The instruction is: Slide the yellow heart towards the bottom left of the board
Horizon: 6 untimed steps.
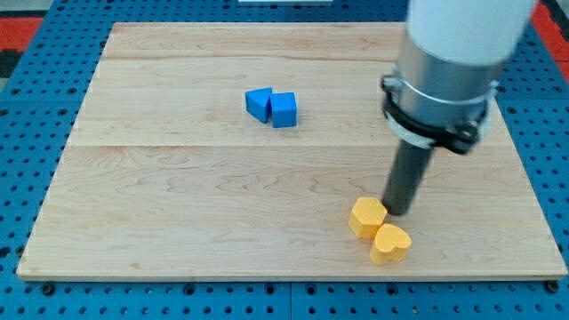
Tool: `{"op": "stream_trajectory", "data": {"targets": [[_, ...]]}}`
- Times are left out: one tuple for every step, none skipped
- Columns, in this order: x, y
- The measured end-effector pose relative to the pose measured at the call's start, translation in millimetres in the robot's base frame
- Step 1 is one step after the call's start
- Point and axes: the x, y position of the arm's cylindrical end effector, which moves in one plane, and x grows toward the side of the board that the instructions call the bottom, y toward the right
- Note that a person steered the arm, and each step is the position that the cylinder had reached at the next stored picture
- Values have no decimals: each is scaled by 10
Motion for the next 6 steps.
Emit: {"op": "stream_trajectory", "data": {"targets": [[189,418],[710,375],[501,-185],[92,-778],[-269,-1180],[-302,-1621]]}}
